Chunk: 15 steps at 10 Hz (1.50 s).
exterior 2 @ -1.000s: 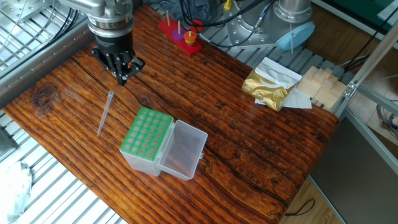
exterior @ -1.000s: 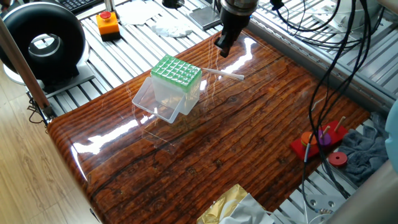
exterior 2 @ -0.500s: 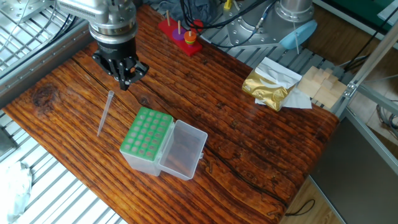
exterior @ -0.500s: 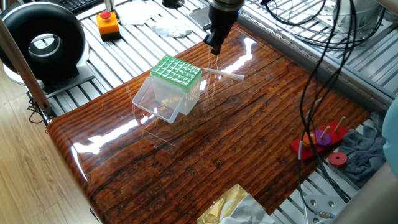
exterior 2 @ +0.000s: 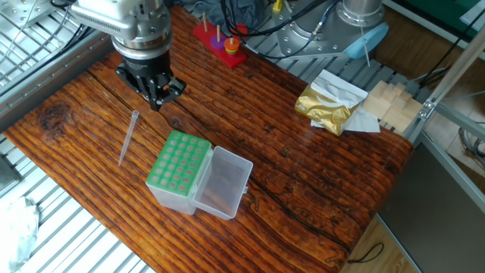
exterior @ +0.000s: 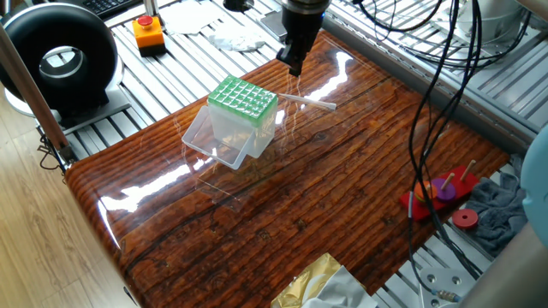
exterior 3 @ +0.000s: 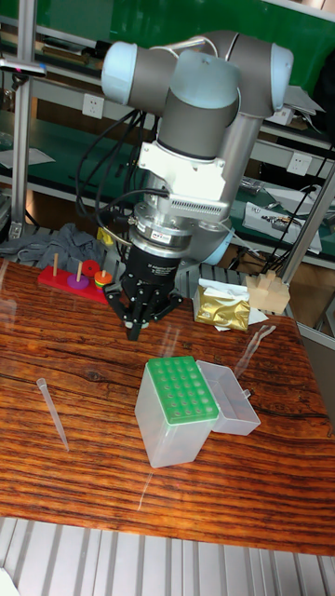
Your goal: Insert a large pipette tip into the holder for large pipette tips
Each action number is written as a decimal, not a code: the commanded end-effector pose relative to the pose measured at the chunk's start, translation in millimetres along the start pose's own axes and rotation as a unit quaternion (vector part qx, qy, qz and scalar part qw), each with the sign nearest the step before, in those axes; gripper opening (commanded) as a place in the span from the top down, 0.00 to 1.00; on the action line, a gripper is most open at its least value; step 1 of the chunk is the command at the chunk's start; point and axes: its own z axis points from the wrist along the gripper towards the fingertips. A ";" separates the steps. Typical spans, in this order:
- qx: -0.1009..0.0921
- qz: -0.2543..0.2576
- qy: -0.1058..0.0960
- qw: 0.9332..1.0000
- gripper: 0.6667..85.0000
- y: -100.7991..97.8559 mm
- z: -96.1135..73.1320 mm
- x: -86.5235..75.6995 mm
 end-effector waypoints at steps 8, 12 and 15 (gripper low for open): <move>-0.075 0.127 -0.055 0.988 1.00 35.0 -3.8 -35.7; -0.005 0.179 -0.095 0.979 1.00 -6.4 -4.1 -51.6; -0.011 0.153 -0.096 0.983 1.00 -2.3 -4.2 -52.6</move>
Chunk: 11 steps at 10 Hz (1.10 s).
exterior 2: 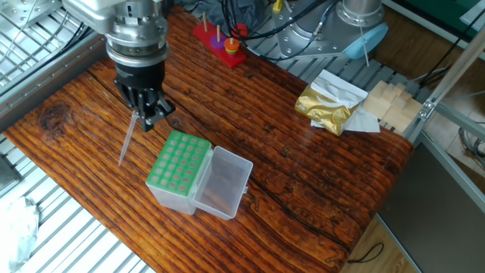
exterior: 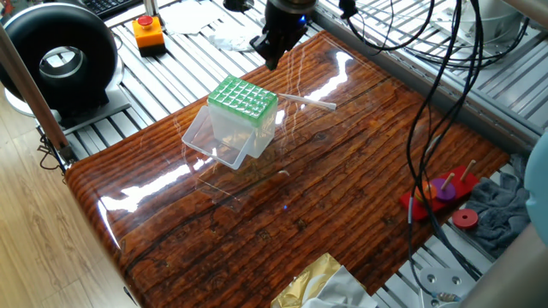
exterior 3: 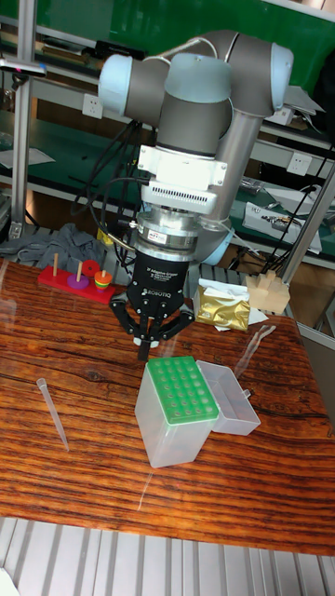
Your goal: Insert a large pipette tip into the holder for large pipette tips
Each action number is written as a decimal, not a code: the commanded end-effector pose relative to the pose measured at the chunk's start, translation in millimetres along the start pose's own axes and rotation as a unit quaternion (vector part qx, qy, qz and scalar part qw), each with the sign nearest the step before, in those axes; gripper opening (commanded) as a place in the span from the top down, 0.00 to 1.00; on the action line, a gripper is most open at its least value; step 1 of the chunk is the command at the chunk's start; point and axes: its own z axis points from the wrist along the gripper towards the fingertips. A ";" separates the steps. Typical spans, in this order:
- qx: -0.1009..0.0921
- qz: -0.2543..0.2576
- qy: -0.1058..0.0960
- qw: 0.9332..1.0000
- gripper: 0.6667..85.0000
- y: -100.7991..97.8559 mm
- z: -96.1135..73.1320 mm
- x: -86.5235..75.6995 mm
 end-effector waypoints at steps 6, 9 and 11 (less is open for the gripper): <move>-0.003 -0.051 0.015 0.999 1.00 -35.6 -2.2 -14.6; -0.009 -0.060 0.005 0.998 1.00 -50.1 22.8 -5.9; -0.007 -0.072 -0.009 0.997 1.00 -60.1 32.9 3.1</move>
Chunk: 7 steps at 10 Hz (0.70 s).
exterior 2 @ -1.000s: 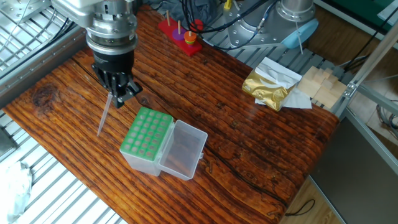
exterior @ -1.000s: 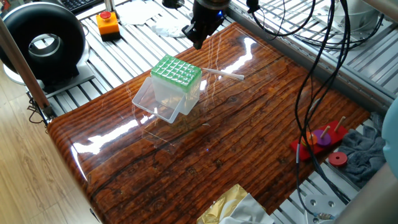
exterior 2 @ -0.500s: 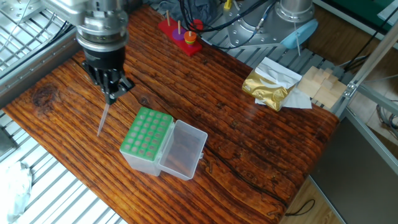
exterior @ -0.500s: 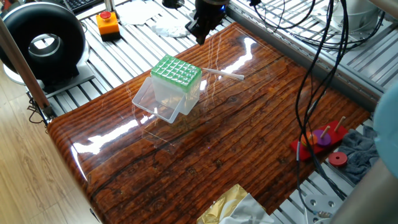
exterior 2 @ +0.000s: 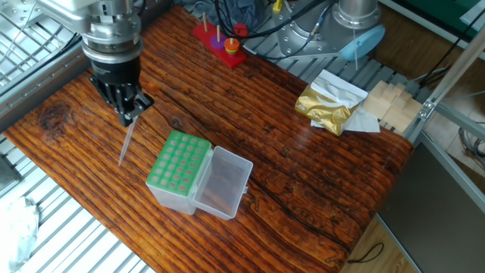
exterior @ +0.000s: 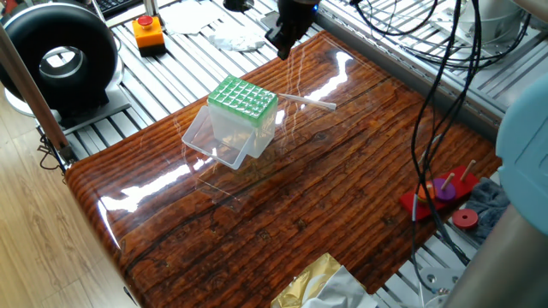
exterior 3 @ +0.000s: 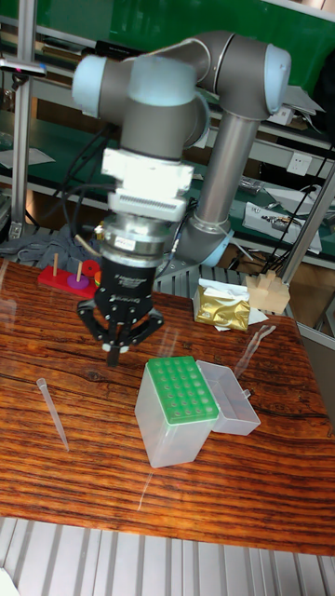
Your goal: Insert a large pipette tip into the holder for large pipette tips
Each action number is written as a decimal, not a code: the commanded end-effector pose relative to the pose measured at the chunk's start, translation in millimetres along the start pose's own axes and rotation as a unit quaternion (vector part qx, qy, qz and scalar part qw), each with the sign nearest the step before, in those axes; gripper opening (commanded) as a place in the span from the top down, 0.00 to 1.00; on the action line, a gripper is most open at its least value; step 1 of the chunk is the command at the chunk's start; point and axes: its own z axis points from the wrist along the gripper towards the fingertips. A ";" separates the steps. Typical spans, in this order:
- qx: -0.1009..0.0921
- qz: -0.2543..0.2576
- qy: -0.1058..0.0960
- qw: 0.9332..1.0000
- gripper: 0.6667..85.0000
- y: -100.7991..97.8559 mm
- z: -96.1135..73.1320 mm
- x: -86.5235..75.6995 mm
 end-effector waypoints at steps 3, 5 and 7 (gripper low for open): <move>-0.016 -0.008 -0.011 1.000 1.00 -3.1 12.4 9.0; -0.084 0.025 -0.007 0.996 1.00 31.6 8.9 9.9; -0.063 0.020 0.007 0.998 1.00 21.4 10.4 17.5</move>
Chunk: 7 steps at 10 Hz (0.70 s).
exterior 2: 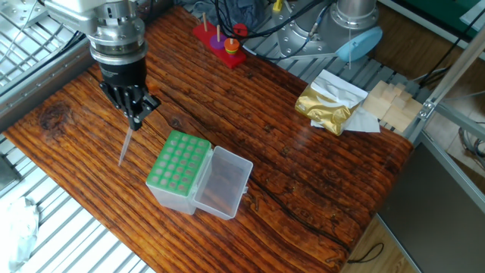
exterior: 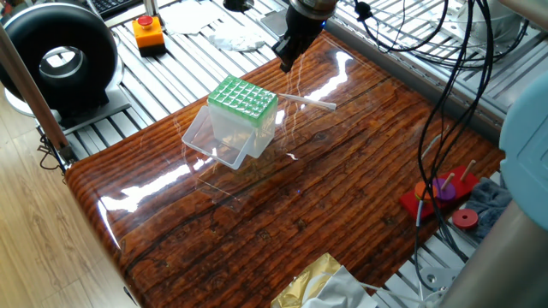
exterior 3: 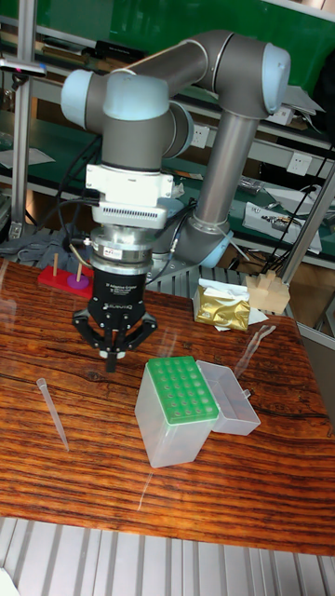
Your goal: Insert a large pipette tip into the holder for large pipette tips
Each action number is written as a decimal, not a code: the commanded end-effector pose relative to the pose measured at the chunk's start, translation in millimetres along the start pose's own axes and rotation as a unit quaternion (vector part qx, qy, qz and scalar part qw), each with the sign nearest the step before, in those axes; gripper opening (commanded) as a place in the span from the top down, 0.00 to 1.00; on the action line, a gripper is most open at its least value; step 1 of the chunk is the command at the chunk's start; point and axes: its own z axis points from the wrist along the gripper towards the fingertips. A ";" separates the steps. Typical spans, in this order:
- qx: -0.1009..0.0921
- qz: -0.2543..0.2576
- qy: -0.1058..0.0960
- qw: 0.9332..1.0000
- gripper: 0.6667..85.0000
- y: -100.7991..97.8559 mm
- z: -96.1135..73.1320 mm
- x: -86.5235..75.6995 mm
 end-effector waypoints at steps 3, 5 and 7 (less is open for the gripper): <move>0.048 -0.007 0.028 0.998 1.00 -27.0 -2.0 15.5; 0.026 0.024 -0.002 0.999 1.00 -15.6 -0.7 0.3; 0.018 0.055 -0.018 0.998 1.00 -12.2 -0.7 -7.8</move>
